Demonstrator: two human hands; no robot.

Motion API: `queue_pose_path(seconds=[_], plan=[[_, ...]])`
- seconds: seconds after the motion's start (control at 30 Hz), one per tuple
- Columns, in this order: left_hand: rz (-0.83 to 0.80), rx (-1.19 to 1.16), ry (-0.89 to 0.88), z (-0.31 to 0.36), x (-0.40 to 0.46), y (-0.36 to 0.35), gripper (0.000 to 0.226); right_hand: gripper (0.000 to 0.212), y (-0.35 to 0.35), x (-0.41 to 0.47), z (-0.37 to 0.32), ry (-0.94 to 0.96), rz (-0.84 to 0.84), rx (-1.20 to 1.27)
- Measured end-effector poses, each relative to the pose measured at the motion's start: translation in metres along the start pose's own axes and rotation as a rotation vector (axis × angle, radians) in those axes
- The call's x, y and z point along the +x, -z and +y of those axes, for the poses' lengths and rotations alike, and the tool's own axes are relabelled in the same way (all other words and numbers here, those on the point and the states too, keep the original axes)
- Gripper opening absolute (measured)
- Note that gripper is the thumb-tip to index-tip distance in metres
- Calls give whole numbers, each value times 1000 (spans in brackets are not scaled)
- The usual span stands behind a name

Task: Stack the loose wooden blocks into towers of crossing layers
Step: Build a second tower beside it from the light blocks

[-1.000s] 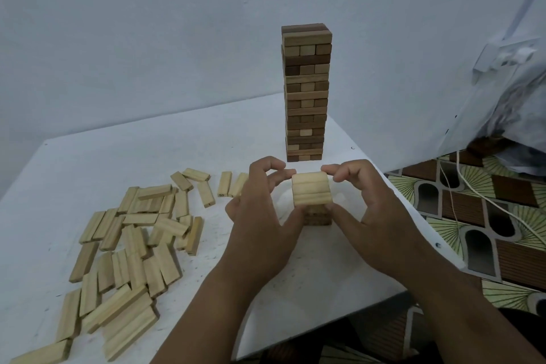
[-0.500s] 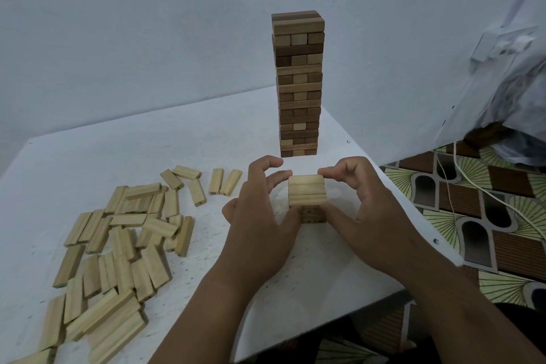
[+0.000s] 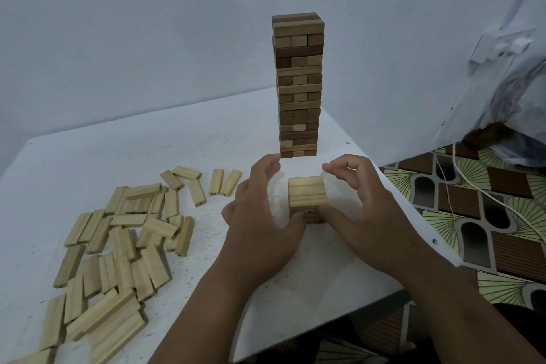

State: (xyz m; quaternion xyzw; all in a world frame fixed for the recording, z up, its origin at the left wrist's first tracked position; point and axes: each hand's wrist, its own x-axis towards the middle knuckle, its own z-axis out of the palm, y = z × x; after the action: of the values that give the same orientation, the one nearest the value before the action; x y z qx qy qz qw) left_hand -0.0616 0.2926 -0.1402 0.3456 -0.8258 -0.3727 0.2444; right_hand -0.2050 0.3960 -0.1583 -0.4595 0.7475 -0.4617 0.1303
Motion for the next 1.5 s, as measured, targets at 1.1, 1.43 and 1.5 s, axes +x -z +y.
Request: queue_pose_path(seconds=[1.1, 1.43, 1.5], plan=[[-291, 602, 74, 2, 0, -4, 68, 106, -21, -16, -17, -123, -174, -679], [-174, 481, 95, 4, -5, 13, 65, 96, -13, -13, -26, -44, -44, -554], [-47, 397, 93, 4, -6, 28, 55, 72, -15, -13, -38, 70, 111, -462]])
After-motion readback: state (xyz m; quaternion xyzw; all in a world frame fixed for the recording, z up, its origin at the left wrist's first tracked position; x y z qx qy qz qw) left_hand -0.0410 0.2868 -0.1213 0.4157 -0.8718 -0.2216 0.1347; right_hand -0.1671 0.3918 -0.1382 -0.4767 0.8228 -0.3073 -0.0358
